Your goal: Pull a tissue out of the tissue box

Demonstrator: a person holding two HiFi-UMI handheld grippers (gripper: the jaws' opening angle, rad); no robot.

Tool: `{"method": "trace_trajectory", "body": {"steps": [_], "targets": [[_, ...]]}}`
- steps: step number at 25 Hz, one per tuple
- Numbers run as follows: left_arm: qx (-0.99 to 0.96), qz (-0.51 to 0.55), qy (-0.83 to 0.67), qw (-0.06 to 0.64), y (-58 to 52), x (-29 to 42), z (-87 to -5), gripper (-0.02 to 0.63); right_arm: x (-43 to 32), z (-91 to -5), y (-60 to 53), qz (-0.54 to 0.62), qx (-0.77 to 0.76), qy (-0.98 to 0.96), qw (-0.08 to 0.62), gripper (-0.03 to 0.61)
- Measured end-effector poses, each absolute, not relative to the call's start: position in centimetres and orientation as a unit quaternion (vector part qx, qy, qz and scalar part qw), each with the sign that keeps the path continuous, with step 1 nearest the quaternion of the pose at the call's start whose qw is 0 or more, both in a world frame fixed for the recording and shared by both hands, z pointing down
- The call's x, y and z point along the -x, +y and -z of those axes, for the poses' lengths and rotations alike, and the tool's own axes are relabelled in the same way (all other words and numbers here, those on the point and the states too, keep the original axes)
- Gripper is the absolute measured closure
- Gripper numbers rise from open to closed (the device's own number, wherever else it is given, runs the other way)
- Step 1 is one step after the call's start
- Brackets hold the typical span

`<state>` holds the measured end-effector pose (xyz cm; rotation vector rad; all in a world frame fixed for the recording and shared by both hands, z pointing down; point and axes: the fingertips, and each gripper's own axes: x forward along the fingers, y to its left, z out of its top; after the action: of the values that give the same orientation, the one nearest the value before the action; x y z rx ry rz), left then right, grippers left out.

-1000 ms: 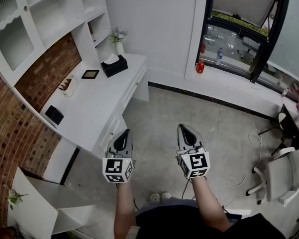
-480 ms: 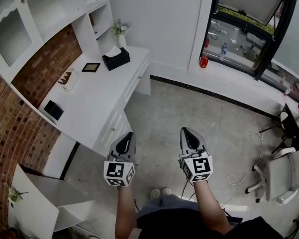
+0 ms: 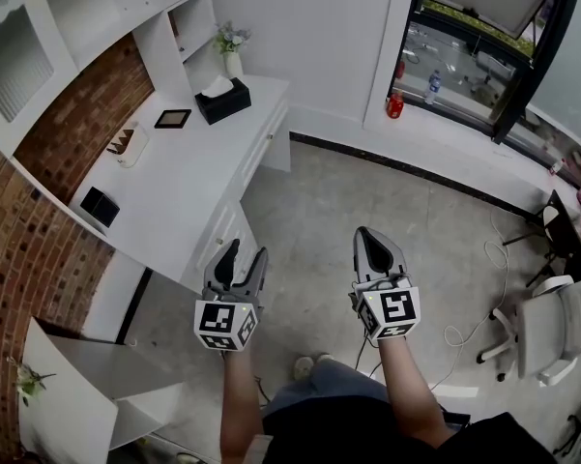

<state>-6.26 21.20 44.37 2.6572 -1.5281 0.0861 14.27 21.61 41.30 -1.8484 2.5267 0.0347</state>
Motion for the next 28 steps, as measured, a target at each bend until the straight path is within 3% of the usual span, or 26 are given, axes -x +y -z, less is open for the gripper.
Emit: {"method": "trace_trajectory", "body": {"steps": [16, 28], "targets": [[-0.857, -0.011, -0.515, -0.016, 16.3, 9.3, -39.1, 0.402, -14.9, -35.8, 18.2, -0.061, 0.608, 0.790, 0.052, 0.581], [-0.836, -0.003, -0.549, -0.019, 5.3, 11.9, -39.4, 0.402, -12.9, -37.2, 5.4, -0.054, 0.578, 0.812, 0.065, 0.581]]}}
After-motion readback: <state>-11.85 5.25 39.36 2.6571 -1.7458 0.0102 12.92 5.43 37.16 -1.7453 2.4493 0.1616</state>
